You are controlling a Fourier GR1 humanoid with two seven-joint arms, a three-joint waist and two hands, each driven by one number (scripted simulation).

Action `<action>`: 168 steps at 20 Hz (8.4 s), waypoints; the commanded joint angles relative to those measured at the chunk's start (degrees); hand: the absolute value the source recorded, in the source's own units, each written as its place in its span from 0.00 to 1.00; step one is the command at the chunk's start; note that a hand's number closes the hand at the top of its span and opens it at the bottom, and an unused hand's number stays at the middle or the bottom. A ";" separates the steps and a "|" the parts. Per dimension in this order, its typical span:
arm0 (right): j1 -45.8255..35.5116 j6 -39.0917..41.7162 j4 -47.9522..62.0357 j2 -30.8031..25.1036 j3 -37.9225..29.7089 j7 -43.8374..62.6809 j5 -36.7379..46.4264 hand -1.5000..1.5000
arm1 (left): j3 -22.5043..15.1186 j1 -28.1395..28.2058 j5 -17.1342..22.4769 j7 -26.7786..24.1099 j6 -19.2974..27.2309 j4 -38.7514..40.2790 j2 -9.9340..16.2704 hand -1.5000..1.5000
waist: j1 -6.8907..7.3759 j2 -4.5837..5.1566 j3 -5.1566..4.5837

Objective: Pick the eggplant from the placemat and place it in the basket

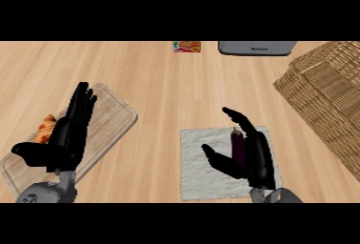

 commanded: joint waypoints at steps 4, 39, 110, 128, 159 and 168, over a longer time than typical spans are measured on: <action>-4.73 0.35 8.78 -3.97 -4.28 22.39 20.57 0.00 | 0.34 2.18 -0.05 -0.04 0.46 -0.59 0.07 0.50 | -2.17 -1.04 -0.53; -17.99 58.31 2.43 7.89 -8.87 62.66 21.36 0.00 | 1.10 5.07 0.59 -0.50 -1.00 -2.92 -0.91 0.50 | -2.14 -0.25 0.33; -8.34 52.29 21.39 15.65 -12.01 40.91 37.91 1.00 | 5.76 3.04 -7.56 -0.66 -5.74 -0.27 -8.63 0.50 | -1.04 0.26 0.41; -39.17 14.73 57.23 8.79 -39.78 36.70 43.51 1.00 | 2.20 1.21 -7.42 0.06 -7.61 -1.67 -9.44 0.50 | 3.91 2.31 0.56; -48.68 14.29 52.00 4.51 -47.37 48.41 62.56 1.00 | 6.19 4.97 -7.92 2.74 -5.88 -4.50 -8.69 0.50 | -1.78 -0.09 0.41; -35.57 16.76 34.04 3.54 -48.86 45.53 61.13 1.00 | 6.21 5.88 -8.65 -0.61 -7.04 -2.10 -9.48 0.50 | -1.91 -0.01 0.40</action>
